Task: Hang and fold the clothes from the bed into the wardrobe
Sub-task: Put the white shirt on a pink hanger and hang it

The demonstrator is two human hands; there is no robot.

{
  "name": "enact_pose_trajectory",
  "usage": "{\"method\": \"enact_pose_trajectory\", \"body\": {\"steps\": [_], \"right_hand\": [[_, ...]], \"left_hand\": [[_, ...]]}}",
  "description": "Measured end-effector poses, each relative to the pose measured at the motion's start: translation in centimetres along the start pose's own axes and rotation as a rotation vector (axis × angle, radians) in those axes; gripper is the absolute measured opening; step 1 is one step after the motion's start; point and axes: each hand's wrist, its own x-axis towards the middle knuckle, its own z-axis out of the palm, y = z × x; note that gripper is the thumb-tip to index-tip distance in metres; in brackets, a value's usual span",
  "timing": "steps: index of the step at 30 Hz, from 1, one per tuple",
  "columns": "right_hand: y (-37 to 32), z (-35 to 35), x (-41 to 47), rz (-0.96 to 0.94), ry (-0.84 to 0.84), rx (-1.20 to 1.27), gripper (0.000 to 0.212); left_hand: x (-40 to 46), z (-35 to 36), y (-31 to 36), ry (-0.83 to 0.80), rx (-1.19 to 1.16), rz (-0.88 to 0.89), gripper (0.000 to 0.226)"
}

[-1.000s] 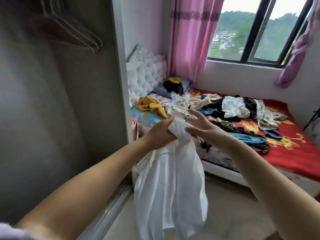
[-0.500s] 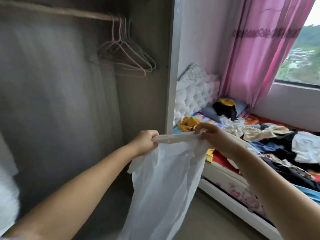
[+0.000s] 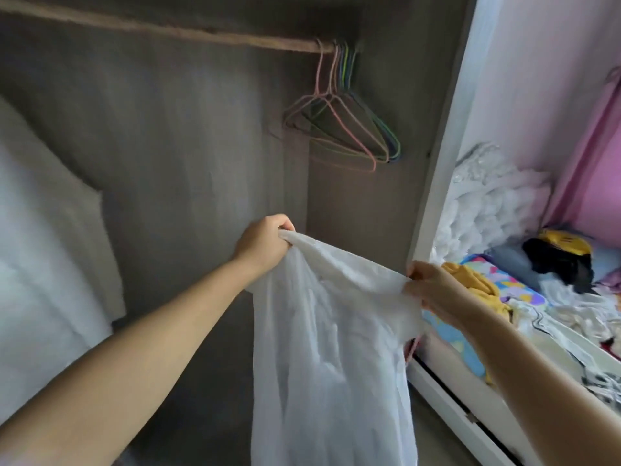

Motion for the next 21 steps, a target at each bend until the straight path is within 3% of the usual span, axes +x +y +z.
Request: {"method": "enact_pose_trajectory", "body": {"steps": [3,6,8,11,13,16,21], "right_hand": [[-0.9,1.3,3.6,0.019,0.149,0.067,0.036],[-1.9,2.2,6.6,0.025,0.161,0.104,0.036],[-2.8,3.0,8.3,0.022,0.089,0.013,0.036],[-4.5,4.6,10.9,0.016,0.036,-0.261,0.037],[-6.1,5.7,12.4,-0.039,0.071,-0.478,0.034],[-9.3,7.4,13.9,-0.163,0.082,-0.771,0.018],[-16.8,8.2,18.3,-0.44,0.443,-0.766,0.019]], "left_hand": [[3.1,-1.4,-3.3,-0.042,0.027,-0.072,0.021],[5.9,-2.4,-5.7,-0.264,0.075,-0.114,0.013],[7.9,-3.5,-6.7,-0.48,0.186,-0.136,0.005],[11.4,-5.5,-8.0,-0.649,0.415,-0.106,0.023],[13.8,-6.6,-9.0,-0.584,0.37,-0.101,0.028],[16.8,-7.3,-9.9,-0.37,0.042,-0.099,0.022],[19.9,-5.6,-8.5,-0.293,0.012,0.015,0.026]]}}
